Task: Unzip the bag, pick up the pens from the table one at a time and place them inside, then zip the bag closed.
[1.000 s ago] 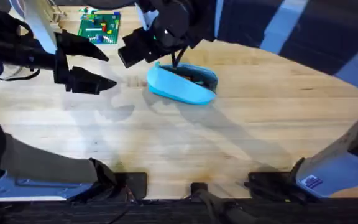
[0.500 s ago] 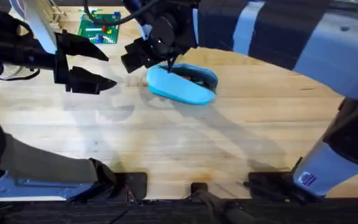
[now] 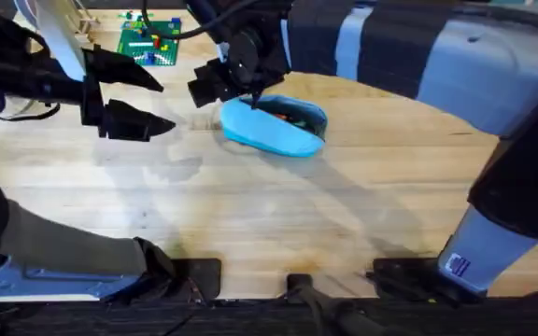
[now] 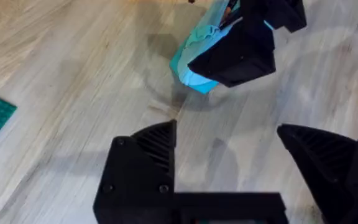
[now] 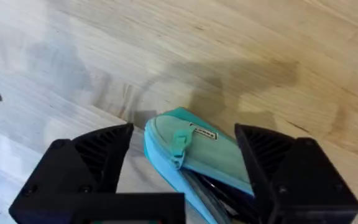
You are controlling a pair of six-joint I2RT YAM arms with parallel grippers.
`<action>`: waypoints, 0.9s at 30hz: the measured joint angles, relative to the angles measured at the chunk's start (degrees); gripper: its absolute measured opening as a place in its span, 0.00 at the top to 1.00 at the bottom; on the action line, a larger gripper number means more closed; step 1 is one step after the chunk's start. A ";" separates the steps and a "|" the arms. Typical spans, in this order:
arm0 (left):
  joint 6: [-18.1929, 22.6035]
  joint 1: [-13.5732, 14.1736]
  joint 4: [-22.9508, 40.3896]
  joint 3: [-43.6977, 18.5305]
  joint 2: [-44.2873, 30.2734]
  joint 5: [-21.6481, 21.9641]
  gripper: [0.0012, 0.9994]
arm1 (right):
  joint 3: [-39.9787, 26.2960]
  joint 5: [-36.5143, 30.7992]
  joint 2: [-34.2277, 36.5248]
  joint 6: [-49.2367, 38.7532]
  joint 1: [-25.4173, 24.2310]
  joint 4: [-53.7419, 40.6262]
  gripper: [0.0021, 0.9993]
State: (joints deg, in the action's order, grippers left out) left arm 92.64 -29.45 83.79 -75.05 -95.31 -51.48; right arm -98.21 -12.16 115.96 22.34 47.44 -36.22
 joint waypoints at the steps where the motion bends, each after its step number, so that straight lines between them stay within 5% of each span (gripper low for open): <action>1: 0.00 0.00 0.00 0.00 0.01 -0.02 0.01 | 0.00 0.00 0.05 0.08 0.00 0.04 0.01; 18: 0.00 0.00 0.00 0.00 0.01 -0.01 0.01 | 0.00 0.02 1.16 4.07 0.00 -1.08 0.09; 27: 0.00 0.00 0.00 0.00 0.01 0.00 0.01 | 0.00 0.00 1.32 4.29 0.00 -1.03 0.29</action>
State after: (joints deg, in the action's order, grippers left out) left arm 92.64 -29.45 83.79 -75.05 -95.31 -51.48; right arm -98.21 -12.16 117.27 26.63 47.44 -37.26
